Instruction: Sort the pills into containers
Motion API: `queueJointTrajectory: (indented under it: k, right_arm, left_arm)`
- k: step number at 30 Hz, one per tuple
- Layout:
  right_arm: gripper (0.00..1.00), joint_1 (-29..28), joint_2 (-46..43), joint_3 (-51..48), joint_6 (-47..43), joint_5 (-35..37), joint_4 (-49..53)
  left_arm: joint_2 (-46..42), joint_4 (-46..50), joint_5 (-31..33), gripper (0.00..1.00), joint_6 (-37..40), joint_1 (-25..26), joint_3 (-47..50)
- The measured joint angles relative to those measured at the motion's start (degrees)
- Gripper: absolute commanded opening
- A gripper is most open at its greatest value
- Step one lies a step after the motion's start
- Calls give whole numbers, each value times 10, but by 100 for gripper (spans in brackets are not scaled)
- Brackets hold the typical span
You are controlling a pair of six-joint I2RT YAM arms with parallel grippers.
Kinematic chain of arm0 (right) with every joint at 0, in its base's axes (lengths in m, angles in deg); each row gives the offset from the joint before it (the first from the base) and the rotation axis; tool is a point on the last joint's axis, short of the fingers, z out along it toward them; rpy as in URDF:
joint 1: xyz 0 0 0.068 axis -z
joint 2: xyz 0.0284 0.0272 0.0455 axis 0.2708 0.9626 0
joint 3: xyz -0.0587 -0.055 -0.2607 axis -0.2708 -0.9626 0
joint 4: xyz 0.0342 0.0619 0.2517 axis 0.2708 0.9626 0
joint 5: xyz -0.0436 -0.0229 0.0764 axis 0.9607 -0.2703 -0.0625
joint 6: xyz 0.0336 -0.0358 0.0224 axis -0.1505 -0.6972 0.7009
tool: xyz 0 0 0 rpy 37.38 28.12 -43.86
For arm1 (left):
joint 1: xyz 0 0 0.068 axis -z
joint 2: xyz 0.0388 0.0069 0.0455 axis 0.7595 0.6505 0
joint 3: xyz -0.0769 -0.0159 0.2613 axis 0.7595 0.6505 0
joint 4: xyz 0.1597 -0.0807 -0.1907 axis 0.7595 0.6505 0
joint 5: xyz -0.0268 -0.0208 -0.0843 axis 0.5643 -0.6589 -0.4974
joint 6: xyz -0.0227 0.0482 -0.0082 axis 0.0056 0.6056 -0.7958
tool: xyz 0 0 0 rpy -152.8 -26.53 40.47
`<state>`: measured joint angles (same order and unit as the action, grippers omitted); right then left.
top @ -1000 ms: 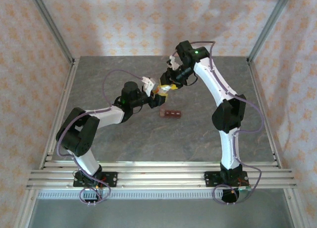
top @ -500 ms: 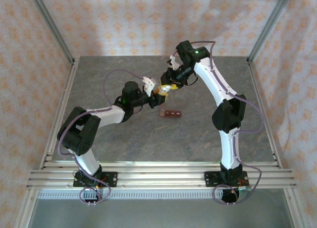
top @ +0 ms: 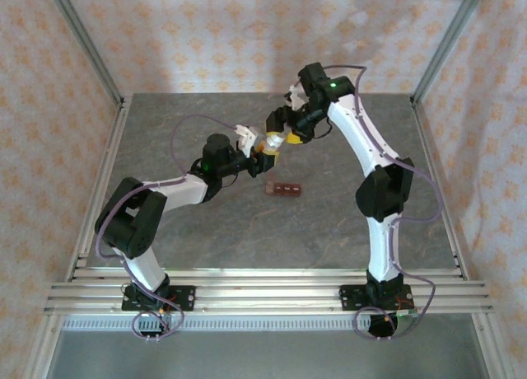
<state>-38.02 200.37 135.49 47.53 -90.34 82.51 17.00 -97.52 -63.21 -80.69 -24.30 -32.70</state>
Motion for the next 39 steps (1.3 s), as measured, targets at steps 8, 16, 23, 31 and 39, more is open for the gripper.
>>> queueJointTrajectory:
  k: [8,16,23,31,39]
  right_arm:
    - [80,33,-148,-144,71,46,-93]
    - [80,34,-254,-302,185,158,-233]
    - [80,24,-260,-372,258,178,-337]
    - [77,-14,-228,-342,289,180,-388]
    - [68,-27,-196,-338,301,180,-392]
  left_arm:
    - [0,12,5,0,-35,0,-8]
    - [0,108,9,0,-26,-2,-57]
    - [-8,172,7,0,2,-2,-61]
    - [-8,207,6,0,10,-2,-81]
    - [-8,207,6,0,9,-2,-84]
